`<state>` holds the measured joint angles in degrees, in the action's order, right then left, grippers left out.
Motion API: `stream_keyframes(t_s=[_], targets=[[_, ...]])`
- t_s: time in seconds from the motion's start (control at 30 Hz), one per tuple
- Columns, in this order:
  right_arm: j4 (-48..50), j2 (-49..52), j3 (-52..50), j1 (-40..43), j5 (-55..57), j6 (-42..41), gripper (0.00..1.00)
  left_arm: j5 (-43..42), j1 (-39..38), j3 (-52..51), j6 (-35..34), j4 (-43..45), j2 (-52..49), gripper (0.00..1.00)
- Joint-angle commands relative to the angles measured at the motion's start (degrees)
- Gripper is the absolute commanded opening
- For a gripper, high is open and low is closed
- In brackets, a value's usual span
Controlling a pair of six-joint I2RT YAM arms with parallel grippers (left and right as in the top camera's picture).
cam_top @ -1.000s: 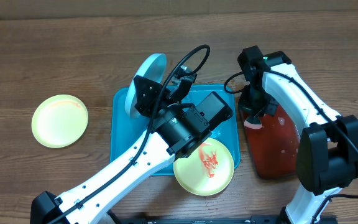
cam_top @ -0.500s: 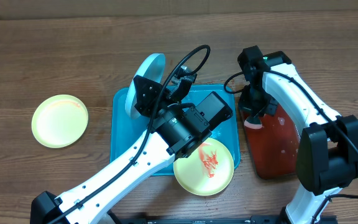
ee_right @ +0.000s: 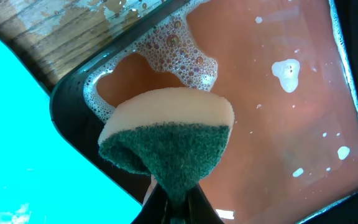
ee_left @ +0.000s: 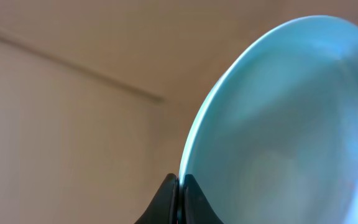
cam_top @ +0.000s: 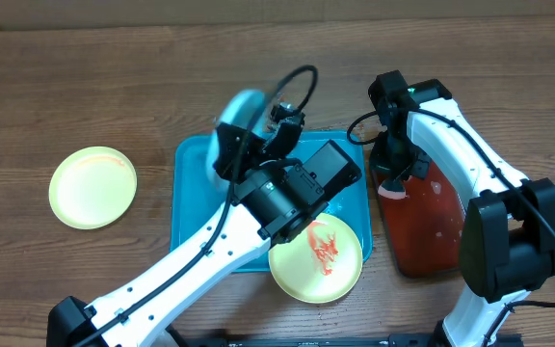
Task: Clean dirty plates on tray and stack at the side
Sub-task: 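Lift the blue plate with the left gripper and swing it left, then lower the blue plate onto the yellow plate and release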
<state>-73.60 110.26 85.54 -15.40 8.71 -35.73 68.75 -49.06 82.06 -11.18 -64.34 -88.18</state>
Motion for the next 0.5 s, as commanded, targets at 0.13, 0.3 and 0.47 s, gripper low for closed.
stream_keyframes(t_s=[0.13, 0.3, 0.47], targets=[[0.02, 0.0, -0.09, 0.15, -1.33, 0.22, 0.04, -30.29, 11.85, 0.15, -16.5, -1.42, 1.31, 0.05], [0.07, 0.0, -0.09, 0.15, -2.32, 1.27, 0.04, -44.11, 25.03, 0.15, -16.48, -1.77, 1.31, 0.05], [0.28, 0.0, -0.09, 0.15, -2.93, 1.31, 0.04, -63.6, 44.26, -0.44, -15.58, -0.46, 1.33, 0.05]])
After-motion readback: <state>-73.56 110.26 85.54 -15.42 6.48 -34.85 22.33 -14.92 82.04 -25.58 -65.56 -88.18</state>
